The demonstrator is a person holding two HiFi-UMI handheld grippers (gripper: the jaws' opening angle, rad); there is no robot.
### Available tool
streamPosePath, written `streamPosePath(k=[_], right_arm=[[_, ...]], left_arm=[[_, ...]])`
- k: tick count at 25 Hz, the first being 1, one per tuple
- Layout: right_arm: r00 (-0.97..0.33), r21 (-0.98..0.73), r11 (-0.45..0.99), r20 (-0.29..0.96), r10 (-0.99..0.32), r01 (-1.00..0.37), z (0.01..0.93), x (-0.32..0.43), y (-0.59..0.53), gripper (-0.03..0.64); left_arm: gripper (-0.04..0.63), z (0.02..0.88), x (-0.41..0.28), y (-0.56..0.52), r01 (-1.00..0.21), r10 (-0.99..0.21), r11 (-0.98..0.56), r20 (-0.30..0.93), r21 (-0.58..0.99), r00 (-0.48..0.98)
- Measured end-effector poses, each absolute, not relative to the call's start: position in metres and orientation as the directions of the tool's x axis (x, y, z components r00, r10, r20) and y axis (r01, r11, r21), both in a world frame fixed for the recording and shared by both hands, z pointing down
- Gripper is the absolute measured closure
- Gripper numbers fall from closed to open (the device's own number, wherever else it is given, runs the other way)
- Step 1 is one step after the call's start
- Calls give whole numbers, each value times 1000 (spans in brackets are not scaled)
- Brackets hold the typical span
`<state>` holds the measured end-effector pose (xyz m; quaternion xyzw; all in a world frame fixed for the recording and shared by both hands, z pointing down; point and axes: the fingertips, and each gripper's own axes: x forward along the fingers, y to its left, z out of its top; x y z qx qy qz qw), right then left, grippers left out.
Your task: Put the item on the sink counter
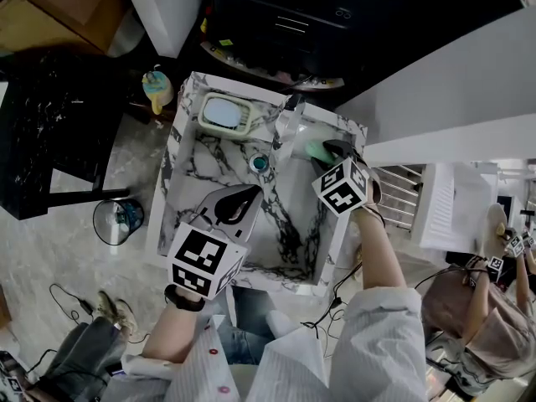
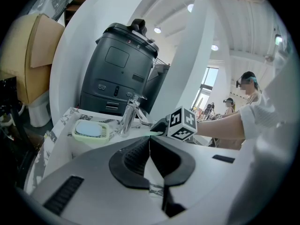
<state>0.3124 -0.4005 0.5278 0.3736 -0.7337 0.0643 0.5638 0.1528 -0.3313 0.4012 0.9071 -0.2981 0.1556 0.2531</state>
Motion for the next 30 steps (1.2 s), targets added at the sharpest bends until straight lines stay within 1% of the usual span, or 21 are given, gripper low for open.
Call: streamPosePath(k=[4, 8, 13, 21, 30], right_arm=[[-96, 308, 693, 872, -479, -652, 522, 310, -399, 477], [-113, 278, 670, 871, -478, -688, 518, 307, -395, 484], [-174, 228, 648, 852, -495, -727, 505, 295, -392, 486], [-288, 129, 585, 772, -566, -801, 461, 272, -372, 486], [-340, 115, 560, 690, -639, -820, 407, 242, -322, 486]], left_arm=[[577, 398, 155, -329, -620, -466, -697, 429, 361, 773], [578, 392, 156, -325, -622, -473, -698, 423, 355, 773], [578, 383, 156, -321, -632, -494, -697, 414, 337, 765], [578, 356, 152, -304, -662, -551, -684, 378, 306, 744], [578, 334, 134, -268, -688, -596, -669, 351, 282, 723]])
